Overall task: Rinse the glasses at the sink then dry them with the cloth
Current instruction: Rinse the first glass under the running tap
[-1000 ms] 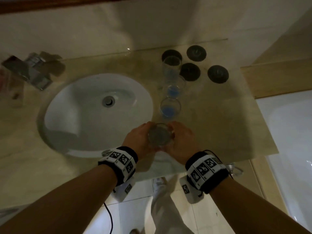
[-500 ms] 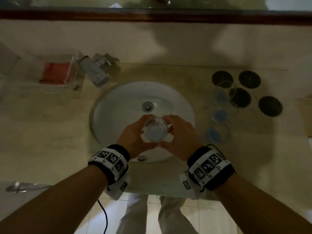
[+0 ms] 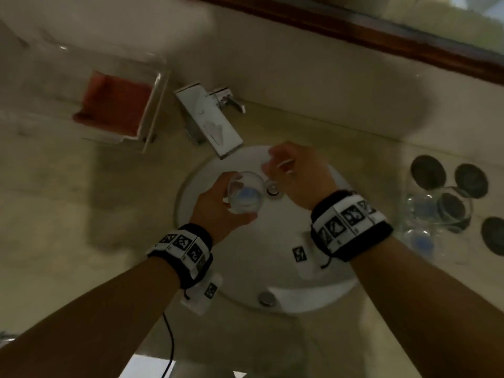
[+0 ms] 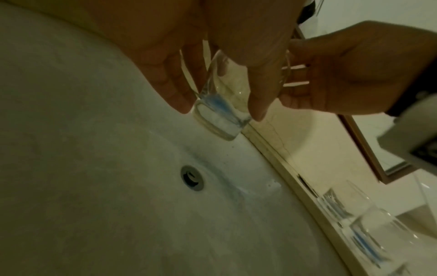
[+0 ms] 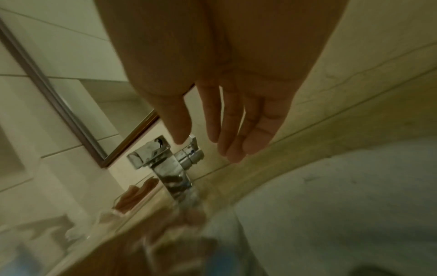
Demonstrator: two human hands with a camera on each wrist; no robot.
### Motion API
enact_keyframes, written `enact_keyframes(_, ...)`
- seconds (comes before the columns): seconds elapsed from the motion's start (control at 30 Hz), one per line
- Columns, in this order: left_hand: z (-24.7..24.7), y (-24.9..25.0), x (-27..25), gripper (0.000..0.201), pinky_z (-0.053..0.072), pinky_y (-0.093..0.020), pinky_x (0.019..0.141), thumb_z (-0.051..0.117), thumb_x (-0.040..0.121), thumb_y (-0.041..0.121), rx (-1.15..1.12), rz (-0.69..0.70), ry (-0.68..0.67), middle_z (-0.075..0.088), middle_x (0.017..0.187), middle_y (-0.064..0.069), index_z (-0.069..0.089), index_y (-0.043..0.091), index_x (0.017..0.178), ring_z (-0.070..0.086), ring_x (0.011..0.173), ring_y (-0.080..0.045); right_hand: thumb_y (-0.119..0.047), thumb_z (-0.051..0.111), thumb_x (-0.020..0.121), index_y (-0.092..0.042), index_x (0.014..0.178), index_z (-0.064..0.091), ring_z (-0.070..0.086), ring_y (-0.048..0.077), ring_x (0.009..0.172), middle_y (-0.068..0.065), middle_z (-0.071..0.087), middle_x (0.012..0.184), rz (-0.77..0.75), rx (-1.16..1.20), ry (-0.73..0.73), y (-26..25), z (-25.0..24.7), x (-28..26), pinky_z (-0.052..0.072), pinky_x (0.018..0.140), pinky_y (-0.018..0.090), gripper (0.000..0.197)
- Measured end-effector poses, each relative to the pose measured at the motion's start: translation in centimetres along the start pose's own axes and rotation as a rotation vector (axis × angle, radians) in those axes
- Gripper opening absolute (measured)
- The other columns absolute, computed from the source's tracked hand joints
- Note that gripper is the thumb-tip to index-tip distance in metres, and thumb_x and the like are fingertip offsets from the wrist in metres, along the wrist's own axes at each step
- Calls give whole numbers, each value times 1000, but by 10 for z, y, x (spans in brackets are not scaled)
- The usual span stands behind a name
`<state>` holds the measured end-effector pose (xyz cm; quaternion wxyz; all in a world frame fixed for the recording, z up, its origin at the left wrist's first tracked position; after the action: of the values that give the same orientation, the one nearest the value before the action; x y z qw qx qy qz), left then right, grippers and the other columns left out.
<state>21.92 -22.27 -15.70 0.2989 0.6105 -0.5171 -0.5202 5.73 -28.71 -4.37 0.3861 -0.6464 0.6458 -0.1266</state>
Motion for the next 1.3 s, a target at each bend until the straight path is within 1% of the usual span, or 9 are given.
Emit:
enact_keyframes(0.23,-17,-16,20,79,48,-5,81,91,69,18,-31,-51,30,60,116,16,49,29,135,59,111,-8,-38,64,94,-14,111,72,68,20,94,4,74,102,-101,-67,141,-51,1,73,51,85,29,31)
enact_keyframes(0.37,-20,-13,25,81,55,-30,96,92,68,17,-96,-76,44,60,119,17,50,26,137,59,120,-16,-36,57,98,-12,97,73,66,27,88,8,74,95,-195,-255,156,-62,8,93,27,70,27,29)
enact_keyframes(0.47,-24,-13,25,99,55,-44,98,93,56,34,-158,-125,57,62,127,5,48,19,142,59,122,-21,-36,55,98,-12,101,72,65,33,92,10,73,101,-189,-290,148,-54,9,106,42,80,31,30)
enact_keyframes(0.63,-31,-12,26,85,55,-25,90,93,65,23,-34,-109,88,61,120,10,50,22,139,61,110,-9,-40,55,96,-21,88,71,65,29,89,5,74,94,-172,-189,164,-42,6,118,45,76,29,26)
enact_keyframes(0.7,-32,-12,26,86,57,-35,93,93,64,22,-40,-113,88,63,123,4,51,22,139,63,115,-16,-43,55,96,-28,85,66,65,26,88,2,73,93,-163,-165,180,-40,5,115,37,68,26,22)
enact_keyframes(0.83,-30,-10,23,87,56,-35,93,90,57,34,-72,-131,83,60,122,10,51,26,135,62,109,-11,-35,66,91,-16,107,71,66,18,90,3,74,102,-64,-26,175,-9,14,95,49,79,27,26)
enact_keyframes(1.0,-31,-15,26,86,49,-24,91,91,69,12,-9,-118,121,54,118,14,48,22,142,58,106,-5,3,73,77,-12,135,57,64,18,103,5,65,127,-47,125,-239,36,78,47,58,84,28,61)
enact_keyframes(1.1,-29,-17,26,87,52,-23,93,91,68,9,-47,-141,102,54,116,25,47,25,142,57,106,4,-4,82,73,-16,139,53,60,9,106,-1,63,129,-79,171,-262,47,95,36,51,78,8,73)
enact_keyframes(1.3,-28,-7,24,84,52,-31,97,92,67,11,-59,-146,88,54,123,23,50,36,135,58,110,-3,-21,90,70,-18,135,55,61,9,108,-7,62,123,-106,274,-204,48,95,30,52,86,16,74)
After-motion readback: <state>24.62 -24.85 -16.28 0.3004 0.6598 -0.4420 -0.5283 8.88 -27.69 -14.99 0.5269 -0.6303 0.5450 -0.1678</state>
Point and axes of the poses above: each hand's wrist, its own x-axis towards the middle knuckle, its own z-axis out of the palm, y = z × x, the point moved 7 cm from there along x, towards the middle knuckle
